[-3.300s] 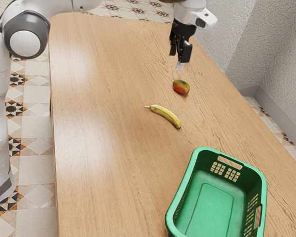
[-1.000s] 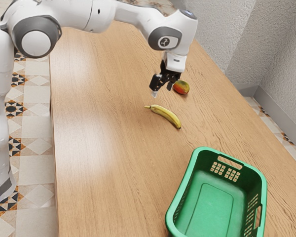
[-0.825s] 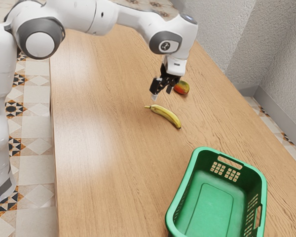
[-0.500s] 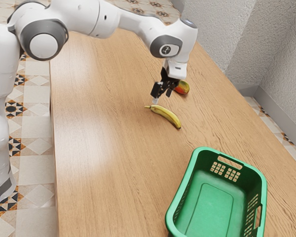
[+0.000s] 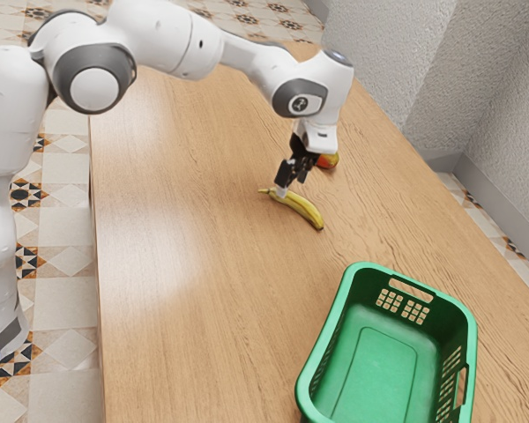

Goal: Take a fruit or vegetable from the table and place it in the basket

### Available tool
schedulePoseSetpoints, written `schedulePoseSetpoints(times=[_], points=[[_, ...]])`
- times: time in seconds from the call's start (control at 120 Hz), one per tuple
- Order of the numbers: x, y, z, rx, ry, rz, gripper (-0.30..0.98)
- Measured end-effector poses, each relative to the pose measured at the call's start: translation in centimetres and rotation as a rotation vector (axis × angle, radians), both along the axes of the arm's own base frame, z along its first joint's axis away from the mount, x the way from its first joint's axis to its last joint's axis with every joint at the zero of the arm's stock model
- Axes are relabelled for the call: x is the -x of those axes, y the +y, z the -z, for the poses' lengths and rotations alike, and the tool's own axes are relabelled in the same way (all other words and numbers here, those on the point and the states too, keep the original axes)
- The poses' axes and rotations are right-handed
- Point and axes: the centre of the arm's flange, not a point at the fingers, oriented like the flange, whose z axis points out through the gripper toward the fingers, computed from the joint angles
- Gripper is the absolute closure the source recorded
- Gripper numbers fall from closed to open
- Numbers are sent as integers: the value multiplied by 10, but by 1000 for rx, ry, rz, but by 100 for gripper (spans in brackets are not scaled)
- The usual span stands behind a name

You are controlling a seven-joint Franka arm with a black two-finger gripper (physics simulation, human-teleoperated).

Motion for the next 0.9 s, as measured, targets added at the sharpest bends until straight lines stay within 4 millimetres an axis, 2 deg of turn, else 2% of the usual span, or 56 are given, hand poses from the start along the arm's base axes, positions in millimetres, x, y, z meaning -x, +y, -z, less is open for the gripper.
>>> schedulePoseSetpoints(times=[0.467,0.9], points=[[-23,3,24,4,-18,-31,0],[-31,5,42,6,-15,-46,0]])
